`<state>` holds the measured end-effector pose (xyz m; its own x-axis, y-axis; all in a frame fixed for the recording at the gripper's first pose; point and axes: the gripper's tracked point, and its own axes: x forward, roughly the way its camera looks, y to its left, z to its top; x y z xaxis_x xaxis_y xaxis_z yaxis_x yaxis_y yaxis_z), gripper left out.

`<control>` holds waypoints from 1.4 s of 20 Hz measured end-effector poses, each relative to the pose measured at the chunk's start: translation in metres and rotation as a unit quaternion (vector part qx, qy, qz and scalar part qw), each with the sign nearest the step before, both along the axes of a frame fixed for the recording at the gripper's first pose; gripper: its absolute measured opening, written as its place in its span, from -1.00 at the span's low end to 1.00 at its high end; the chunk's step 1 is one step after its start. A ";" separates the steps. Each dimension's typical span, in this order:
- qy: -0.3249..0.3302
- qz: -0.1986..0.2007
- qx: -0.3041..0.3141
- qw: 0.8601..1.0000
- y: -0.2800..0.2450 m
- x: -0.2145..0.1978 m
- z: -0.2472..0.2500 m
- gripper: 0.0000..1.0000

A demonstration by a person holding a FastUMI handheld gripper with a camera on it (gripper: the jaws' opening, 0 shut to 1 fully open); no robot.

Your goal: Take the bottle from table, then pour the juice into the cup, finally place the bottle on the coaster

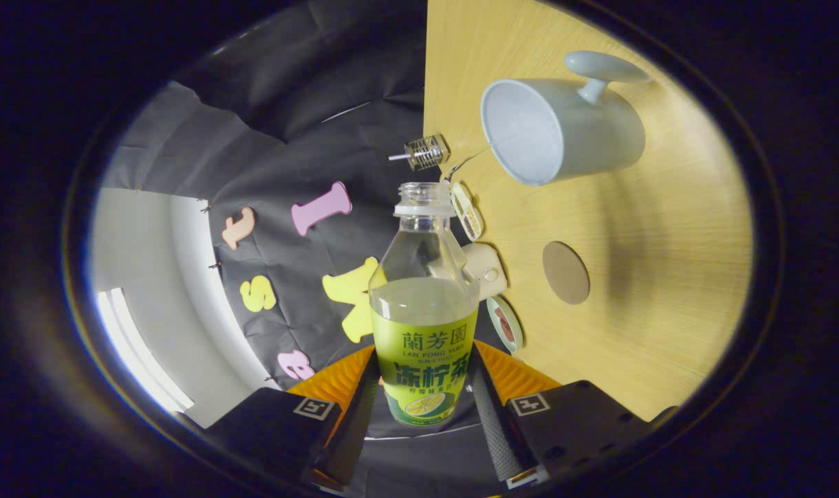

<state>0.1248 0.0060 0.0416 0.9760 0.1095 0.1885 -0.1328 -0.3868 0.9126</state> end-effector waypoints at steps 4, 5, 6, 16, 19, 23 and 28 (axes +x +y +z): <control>-0.001 0.003 0.011 1.000 0.000 0.000 0.005 0.54; -0.002 0.004 0.013 1.000 0.000 0.000 0.006 0.54; -0.001 0.003 0.016 1.000 0.000 -0.001 0.007 0.54; -0.007 0.003 0.043 0.999 -0.006 -0.003 0.014 0.54; -0.008 0.004 0.049 0.999 -0.007 -0.001 0.015 0.54; -0.005 0.005 0.059 0.998 -0.008 0.000 0.017 0.54; -0.004 0.009 0.071 0.997 -0.008 0.000 0.021 0.54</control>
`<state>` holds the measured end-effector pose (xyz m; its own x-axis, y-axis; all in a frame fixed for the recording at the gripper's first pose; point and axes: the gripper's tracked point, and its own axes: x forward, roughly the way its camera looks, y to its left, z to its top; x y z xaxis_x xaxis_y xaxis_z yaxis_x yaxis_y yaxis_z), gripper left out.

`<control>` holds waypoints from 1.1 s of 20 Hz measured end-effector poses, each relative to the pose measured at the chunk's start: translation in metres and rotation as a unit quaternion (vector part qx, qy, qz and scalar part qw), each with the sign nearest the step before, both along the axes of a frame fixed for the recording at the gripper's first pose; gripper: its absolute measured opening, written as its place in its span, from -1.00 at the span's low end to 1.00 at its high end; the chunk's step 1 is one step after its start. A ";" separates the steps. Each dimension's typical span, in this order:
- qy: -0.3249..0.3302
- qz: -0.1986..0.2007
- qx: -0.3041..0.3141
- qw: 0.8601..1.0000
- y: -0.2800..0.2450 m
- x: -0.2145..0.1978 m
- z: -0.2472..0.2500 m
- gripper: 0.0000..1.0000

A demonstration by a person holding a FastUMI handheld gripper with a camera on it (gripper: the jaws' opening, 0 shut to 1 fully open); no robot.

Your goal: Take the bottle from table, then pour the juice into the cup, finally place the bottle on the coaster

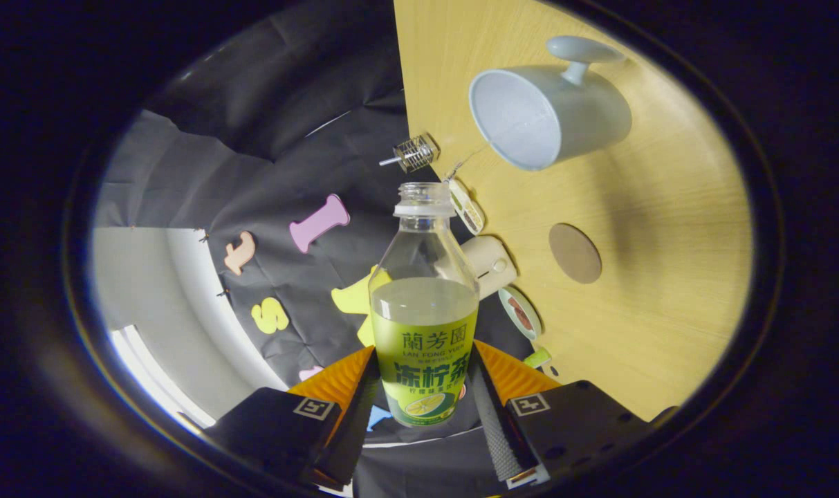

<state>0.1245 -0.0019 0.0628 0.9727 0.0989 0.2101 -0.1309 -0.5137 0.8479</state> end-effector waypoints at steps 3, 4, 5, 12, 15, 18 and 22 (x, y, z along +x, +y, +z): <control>-0.002 -0.001 0.014 1.000 -0.002 0.000 0.004 0.54; -0.002 -0.003 0.018 1.000 -0.003 0.000 0.004 0.54; 0.000 -0.003 0.022 1.000 -0.004 0.001 0.004 0.54; -0.005 -0.003 0.049 0.999 -0.007 -0.004 0.008 0.54; -0.008 -0.003 0.052 0.999 -0.008 -0.004 0.010 0.54; -0.006 -0.004 0.055 0.998 -0.007 -0.004 0.011 0.54; -0.006 -0.001 0.056 0.998 -0.007 -0.003 0.012 0.54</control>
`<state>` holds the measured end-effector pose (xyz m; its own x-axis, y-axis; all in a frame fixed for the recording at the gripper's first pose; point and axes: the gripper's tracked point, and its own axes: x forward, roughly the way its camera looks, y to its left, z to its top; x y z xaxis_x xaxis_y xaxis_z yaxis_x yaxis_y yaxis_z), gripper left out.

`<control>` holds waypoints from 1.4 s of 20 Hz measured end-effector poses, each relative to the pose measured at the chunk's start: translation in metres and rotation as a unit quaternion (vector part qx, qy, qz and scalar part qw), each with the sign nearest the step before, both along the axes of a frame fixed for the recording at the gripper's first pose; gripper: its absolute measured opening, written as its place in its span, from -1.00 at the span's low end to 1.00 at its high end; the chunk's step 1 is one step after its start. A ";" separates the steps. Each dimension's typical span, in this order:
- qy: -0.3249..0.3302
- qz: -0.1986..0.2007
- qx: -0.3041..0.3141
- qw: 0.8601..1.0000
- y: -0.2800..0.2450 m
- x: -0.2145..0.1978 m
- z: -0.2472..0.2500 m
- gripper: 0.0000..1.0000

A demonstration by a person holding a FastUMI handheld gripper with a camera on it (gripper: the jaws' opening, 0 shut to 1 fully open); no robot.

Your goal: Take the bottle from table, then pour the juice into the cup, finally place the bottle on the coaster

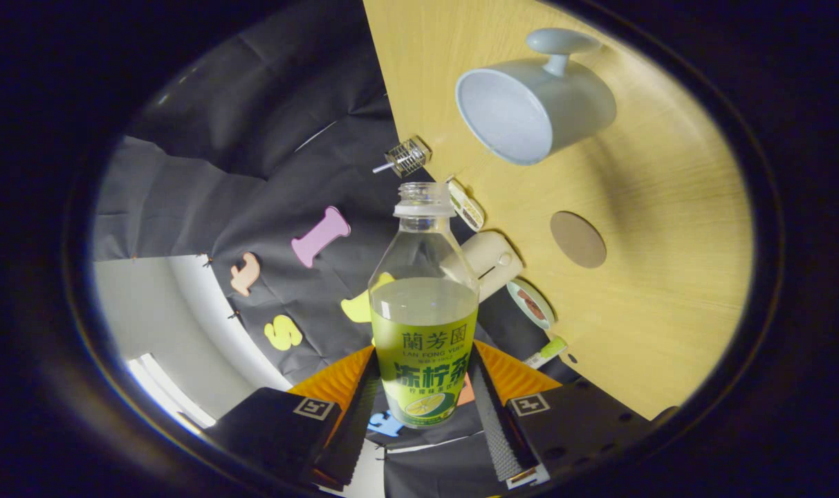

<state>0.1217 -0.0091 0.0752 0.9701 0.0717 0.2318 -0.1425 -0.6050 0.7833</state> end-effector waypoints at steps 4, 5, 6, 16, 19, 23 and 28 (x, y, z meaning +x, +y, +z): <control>0.000 0.000 -0.002 1.000 0.000 0.000 0.001 0.54; 0.000 -0.001 -0.002 1.000 -0.001 0.000 0.000 0.54; 0.000 -0.002 -0.002 1.000 -0.001 0.000 0.000 0.54; 0.017 -0.005 -0.072 0.997 0.006 -0.002 -0.014 0.54; 0.034 0.005 -0.131 0.991 0.013 -0.003 -0.030 0.54; 0.048 0.015 -0.191 0.980 0.019 -0.003 -0.049 0.54; 0.051 0.012 -0.288 0.956 0.031 0.000 -0.067 0.54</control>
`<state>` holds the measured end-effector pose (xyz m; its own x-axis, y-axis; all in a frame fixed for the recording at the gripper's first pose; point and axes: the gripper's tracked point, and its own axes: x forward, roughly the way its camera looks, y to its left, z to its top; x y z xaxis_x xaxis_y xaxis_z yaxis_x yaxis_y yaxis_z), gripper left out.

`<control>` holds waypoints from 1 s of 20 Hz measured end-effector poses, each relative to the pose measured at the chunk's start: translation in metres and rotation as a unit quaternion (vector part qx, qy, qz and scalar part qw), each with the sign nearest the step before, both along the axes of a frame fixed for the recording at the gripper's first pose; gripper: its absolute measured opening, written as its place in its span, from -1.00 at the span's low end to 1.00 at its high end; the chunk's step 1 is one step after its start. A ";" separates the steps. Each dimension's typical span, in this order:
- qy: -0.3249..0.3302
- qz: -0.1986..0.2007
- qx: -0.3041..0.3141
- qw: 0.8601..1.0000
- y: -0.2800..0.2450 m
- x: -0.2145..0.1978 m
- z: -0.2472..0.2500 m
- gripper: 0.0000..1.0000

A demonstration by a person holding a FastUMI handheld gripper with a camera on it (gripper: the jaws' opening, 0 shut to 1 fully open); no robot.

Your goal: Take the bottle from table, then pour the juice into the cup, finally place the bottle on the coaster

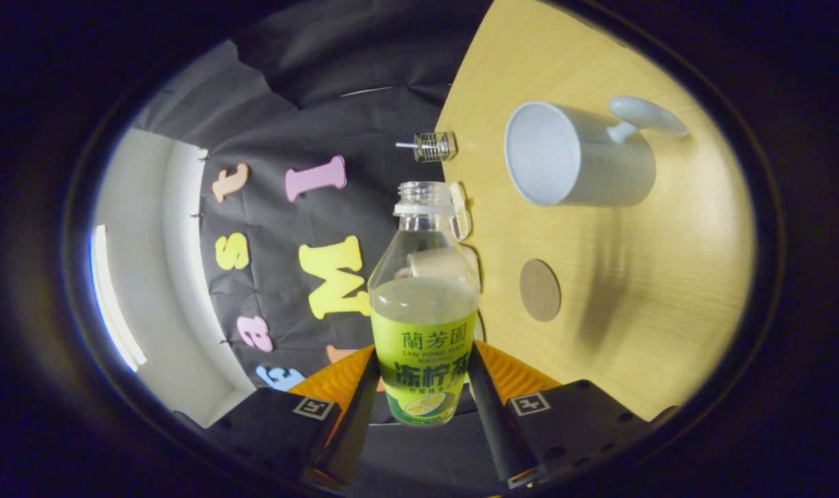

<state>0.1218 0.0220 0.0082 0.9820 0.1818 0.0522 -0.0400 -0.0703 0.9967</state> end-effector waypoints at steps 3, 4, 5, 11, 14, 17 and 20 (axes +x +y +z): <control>0.018 -0.001 -0.115 0.993 0.006 -0.007 -0.010 0.54; 0.019 -0.005 -0.148 0.989 0.005 -0.010 -0.010 0.55; 0.019 -0.011 -0.175 0.984 0.002 -0.012 -0.006 0.55; 0.040 -0.037 -0.356 0.933 -0.006 -0.027 -0.013 0.55; 0.054 -0.045 -0.455 0.887 -0.008 -0.024 -0.002 0.56; 0.050 -0.051 -0.520 0.852 -0.003 -0.021 0.007 0.56; 0.066 -0.066 -0.593 0.800 -0.010 -0.013 0.009 0.56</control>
